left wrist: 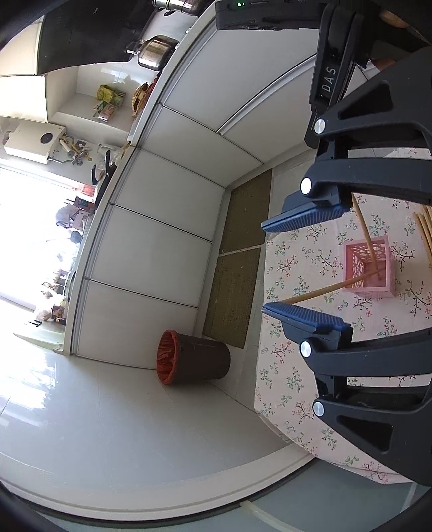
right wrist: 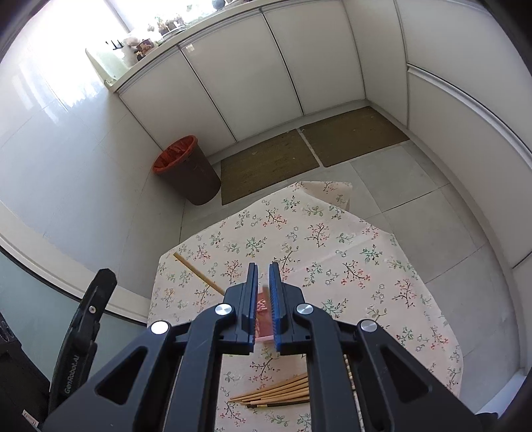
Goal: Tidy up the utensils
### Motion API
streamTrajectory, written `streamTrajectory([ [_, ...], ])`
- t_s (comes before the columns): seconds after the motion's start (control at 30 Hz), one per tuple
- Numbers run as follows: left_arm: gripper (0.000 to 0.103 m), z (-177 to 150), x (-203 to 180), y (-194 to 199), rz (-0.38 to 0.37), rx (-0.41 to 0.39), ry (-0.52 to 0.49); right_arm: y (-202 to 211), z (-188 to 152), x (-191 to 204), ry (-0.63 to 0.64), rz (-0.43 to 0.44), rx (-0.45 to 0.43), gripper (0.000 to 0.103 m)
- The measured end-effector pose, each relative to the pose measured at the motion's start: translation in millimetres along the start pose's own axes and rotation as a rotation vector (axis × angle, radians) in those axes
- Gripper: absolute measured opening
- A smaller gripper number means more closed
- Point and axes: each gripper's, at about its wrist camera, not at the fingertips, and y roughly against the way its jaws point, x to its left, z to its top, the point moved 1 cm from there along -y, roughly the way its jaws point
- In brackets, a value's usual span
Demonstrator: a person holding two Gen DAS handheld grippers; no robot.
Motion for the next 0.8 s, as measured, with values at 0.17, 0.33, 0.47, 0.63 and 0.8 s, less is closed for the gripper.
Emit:
streamTrajectory([
  [0.17, 0.063, 4, -5, 19, 0.037, -0.069, -0.015, 6, -1, 1, 0.001, 0.010, -0.011, 0.011],
  [0.33, 0.082, -2, -8, 28, 0.103, -0.079, -0.060, 26, -10, -15, -0.063, 0.034, -0.093, 0.052],
  [0.47, 0.094, -17, -7, 20, 0.137, 0.044, -0.109, 38, -29, -49, -0.144, 0.024, -0.125, 0.076],
  [0.63, 0.096, -43, -12, 5, 0.100, 0.217, -0.223, 32, -68, -105, -0.257, -0.028, -0.053, 0.083],
  [0.8, 0.096, -74, -34, 0, 0.021, 0.320, -0.373, 15, -111, -152, -0.299, -0.130, 0.015, 0.090],
])
